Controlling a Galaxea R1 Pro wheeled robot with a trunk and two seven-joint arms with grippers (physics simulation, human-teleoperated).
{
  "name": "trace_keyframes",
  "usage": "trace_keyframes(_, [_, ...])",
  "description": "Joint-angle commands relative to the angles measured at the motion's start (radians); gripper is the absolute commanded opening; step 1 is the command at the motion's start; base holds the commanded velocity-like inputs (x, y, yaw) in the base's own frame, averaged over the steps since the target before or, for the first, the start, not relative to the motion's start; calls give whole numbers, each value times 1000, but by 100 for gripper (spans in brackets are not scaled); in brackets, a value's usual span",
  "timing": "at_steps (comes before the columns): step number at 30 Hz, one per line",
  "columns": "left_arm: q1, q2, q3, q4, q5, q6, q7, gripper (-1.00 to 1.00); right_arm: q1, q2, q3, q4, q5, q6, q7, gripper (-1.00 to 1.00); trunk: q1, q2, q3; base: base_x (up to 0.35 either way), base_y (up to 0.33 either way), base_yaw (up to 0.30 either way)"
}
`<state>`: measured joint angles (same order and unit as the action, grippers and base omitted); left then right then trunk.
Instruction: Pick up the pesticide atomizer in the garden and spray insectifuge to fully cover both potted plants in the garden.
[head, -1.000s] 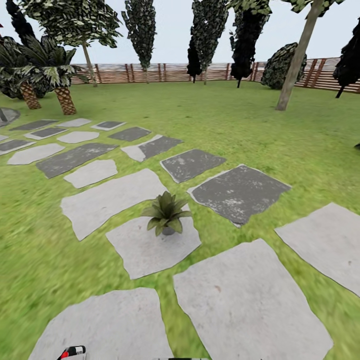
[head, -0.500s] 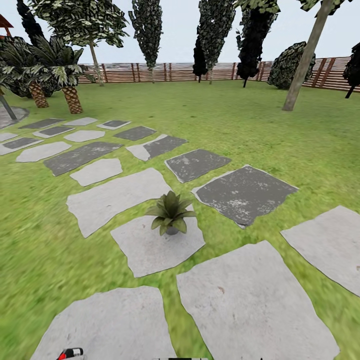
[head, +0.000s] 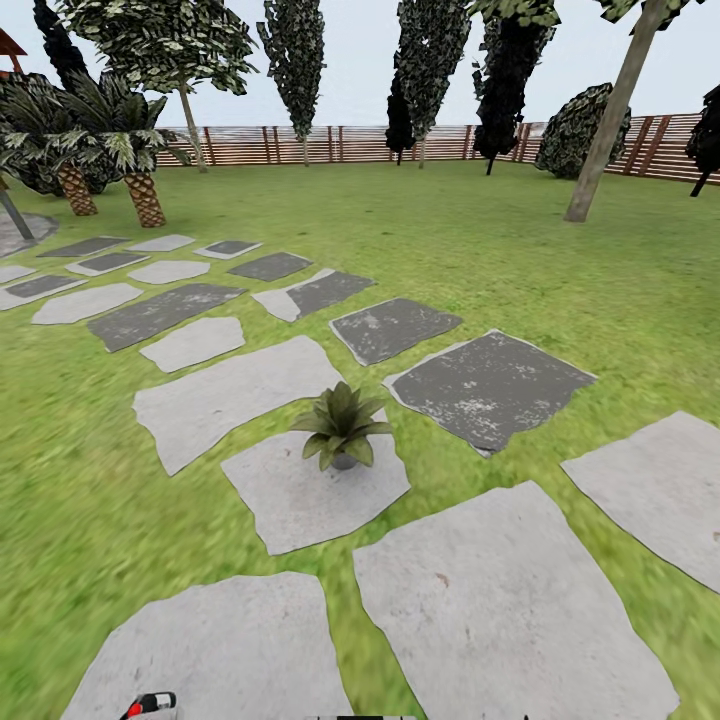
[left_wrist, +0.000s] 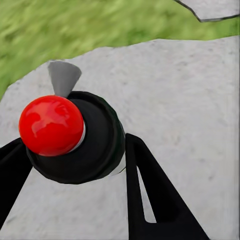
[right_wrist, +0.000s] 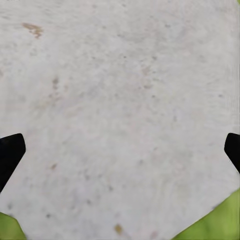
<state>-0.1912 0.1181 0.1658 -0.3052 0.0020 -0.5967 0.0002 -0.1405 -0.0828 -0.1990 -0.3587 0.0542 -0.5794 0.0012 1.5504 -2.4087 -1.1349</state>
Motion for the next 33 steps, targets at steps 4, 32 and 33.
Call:
trace_keyframes(4, [-1, 1, 2, -1, 0, -3, 0, -100, -1, 2, -5, 1, 5, -3, -2, 100, 0, 0, -1, 0, 0, 34])
trace_keyframes(32, [-225, 80, -54, -6, -534, 278, -595, -100, -47, -4, 10, -211, 609, 11, 266, 100, 0, 0, -1, 0, 0, 56])
trace_keyframes(33, [-243, 79, -54, -6, -561, 282, -627, -100, -63, -4, 10, -215, 628, 12, 328, 100, 0, 0, -1, 0, 0, 0])
